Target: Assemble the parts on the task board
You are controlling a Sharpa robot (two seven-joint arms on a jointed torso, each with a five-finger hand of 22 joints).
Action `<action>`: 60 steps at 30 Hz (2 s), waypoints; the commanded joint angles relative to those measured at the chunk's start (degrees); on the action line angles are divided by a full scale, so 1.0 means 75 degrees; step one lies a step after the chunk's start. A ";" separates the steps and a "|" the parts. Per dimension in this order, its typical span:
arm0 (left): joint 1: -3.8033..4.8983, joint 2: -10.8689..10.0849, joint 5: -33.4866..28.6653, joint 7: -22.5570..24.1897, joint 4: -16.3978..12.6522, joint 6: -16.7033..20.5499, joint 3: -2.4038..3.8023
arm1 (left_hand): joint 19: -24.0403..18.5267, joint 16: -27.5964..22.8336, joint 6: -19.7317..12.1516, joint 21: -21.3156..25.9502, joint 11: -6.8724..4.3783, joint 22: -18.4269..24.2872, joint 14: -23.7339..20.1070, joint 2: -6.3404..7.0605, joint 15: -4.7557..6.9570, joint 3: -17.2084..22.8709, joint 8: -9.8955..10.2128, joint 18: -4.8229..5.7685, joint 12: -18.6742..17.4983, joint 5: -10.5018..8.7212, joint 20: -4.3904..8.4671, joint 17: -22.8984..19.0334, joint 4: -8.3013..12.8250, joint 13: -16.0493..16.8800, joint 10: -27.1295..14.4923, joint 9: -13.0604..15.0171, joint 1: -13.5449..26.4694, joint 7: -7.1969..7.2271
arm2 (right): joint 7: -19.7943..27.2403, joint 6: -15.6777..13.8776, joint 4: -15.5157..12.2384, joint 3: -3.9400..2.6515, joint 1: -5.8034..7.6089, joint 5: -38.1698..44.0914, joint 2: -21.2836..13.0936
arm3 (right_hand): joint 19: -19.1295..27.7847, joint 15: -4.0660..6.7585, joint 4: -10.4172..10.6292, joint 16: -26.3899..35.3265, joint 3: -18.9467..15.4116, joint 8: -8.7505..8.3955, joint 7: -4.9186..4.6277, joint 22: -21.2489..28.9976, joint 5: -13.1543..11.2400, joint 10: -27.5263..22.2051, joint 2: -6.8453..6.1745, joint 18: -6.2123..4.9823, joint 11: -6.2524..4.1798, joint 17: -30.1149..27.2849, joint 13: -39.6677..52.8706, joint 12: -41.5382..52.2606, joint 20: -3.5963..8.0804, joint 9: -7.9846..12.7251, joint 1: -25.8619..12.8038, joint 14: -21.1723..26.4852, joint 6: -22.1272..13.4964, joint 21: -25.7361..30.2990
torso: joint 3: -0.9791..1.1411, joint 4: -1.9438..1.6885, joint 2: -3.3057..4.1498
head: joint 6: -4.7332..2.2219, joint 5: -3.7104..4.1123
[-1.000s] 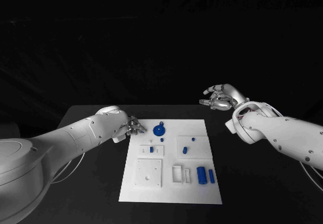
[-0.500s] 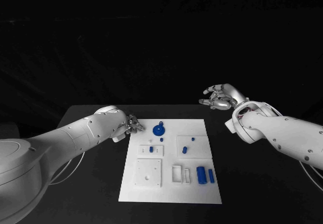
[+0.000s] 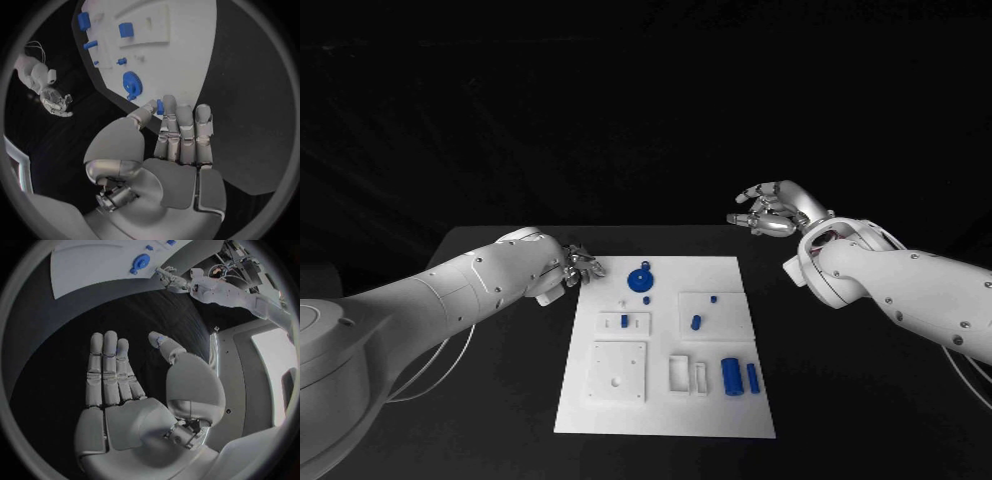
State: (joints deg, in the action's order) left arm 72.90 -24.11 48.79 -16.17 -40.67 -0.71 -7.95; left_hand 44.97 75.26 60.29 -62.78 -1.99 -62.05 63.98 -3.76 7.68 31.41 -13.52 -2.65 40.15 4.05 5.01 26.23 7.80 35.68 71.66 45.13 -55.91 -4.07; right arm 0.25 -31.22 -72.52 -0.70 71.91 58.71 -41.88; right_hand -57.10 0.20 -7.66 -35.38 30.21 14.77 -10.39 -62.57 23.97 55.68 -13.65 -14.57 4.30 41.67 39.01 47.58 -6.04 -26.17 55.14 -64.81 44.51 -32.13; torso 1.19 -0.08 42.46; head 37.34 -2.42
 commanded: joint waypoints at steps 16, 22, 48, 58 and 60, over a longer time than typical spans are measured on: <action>0.0097 -0.0932 -0.0679 -0.0087 -0.1783 0.0172 -0.0002 | 0.0168 0.0067 0.0250 0.0023 -0.0072 -0.0135 0.0163 -0.0439 0.0102 0.0775 -0.0111 0.0140 -0.0155 0.0209 0.1111 0.0045 0.0593 -0.0056 0.0310 -0.0177 0.1353 0.0056 | 0.0089 0.0339 0.0167 0.0008 -0.0017 -0.0114 0.0074 | 0.0151 -0.0090 -0.0027 0.0190 -0.0033 0.0058 -0.0078 0.0013 -0.0009 -0.0200 0.0024 -0.0057 0.0048 0.0034 -0.0129 -0.0084 -0.0052 0.0012 -0.0003 0.0012 0.0041 0.0131 | -0.0032 -0.0066 -0.0082 | -0.0012 -0.0027; 0.0074 -0.1174 -0.0336 -0.0108 -0.2256 0.0464 -0.0043 | 0.0244 0.0071 0.0311 0.0038 -0.0088 -0.0173 0.0203 -0.0281 0.0122 0.1401 -0.0068 0.0130 -0.0200 -0.0125 0.1134 0.0060 0.0484 -0.0056 0.0373 -0.0203 0.1498 0.0073 | 0.0096 0.0337 0.0135 0.0016 -0.0061 -0.0115 0.0051 | 0.0158 -0.0095 -0.0033 0.0214 -0.0034 0.0060 -0.0079 0.0012 -0.0008 -0.0205 0.0029 -0.0057 0.0049 0.0039 -0.0148 -0.0089 -0.0057 0.0014 0.0005 0.0012 0.0042 0.0142 | -0.0033 -0.0049 -0.0085 | -0.0026 -0.0020; -0.0099 -0.1869 0.1519 -0.0477 -0.3829 0.0762 -0.0574 | 0.1171 0.0924 0.1194 -0.0514 -0.0474 -0.0514 0.1166 -0.0180 0.0512 0.1858 -0.0372 -0.0131 0.0505 0.0580 0.1415 0.0477 0.0789 0.0364 0.1408 -0.0008 0.2098 0.0451 | 0.0121 0.0365 0.0093 0.0021 -0.0161 -0.0118 0.0015 | 0.0170 -0.0107 -0.0039 0.0282 -0.0035 0.0066 -0.0081 0.0008 0.0047 -0.0213 0.0055 -0.0057 0.0053 0.0061 -0.0201 -0.0093 -0.0071 0.0021 0.0018 0.0003 0.0041 0.0172 | -0.0039 -0.0070 -0.0076 | -0.0029 -0.0053; -0.0127 -0.1835 0.1846 -0.0463 -0.3992 0.0851 -0.0624 | 0.1251 0.1051 0.1283 -0.0563 -0.0515 -0.0557 0.1222 -0.0180 0.0550 0.1873 -0.0420 -0.0166 0.0675 0.0639 0.1427 0.0527 0.0811 0.0460 0.1425 0.0073 0.2156 0.0492 | 0.0124 0.0374 0.0094 0.0021 -0.0168 -0.0125 0.0019 | 0.0172 -0.0109 -0.0040 0.0300 -0.0035 0.0067 -0.0083 0.0006 0.0062 -0.0217 0.0056 -0.0057 0.0054 0.0068 -0.0215 -0.0093 -0.0074 0.0024 0.0020 0.0000 0.0039 0.0179 | -0.0029 -0.0064 -0.0065 | -0.0025 -0.0055; -0.0131 -0.1825 0.1927 -0.0462 -0.4010 0.0851 -0.0628 | 0.1255 0.1058 0.1286 -0.0565 -0.0517 -0.0559 0.1225 -0.0181 0.0552 0.1876 -0.0422 -0.0168 0.0684 0.0642 0.1428 0.0530 0.0813 0.0465 0.1424 0.0078 0.2157 0.0494 | 0.0127 0.0372 0.0093 0.0021 -0.0168 -0.0127 0.0018 | 0.0172 -0.0110 -0.0039 0.0303 -0.0035 0.0067 -0.0083 0.0005 0.0064 -0.0218 0.0056 -0.0057 0.0054 0.0070 -0.0217 -0.0093 -0.0075 0.0024 0.0019 0.0000 0.0039 0.0180 | -0.0026 -0.0062 -0.0064 | -0.0016 -0.0048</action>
State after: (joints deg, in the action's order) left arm 71.95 -37.96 60.76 -19.63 -70.47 5.04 -12.66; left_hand 53.98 82.98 68.29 -66.78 -2.76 -66.16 69.06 -4.30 7.97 43.04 -16.48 -3.54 44.99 8.63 7.69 30.14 16.05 39.11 79.04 45.65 -39.72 -1.60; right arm 0.50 -29.13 -71.74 -0.54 70.68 57.82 -41.75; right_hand -56.18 -0.23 -7.82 -33.38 30.05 14.96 -10.69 -62.54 24.19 55.36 -13.65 -14.65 4.62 42.10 37.45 47.18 -6.54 -26.08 55.14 -64.76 44.21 -31.02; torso 0.94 -0.59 41.96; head 37.13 -2.81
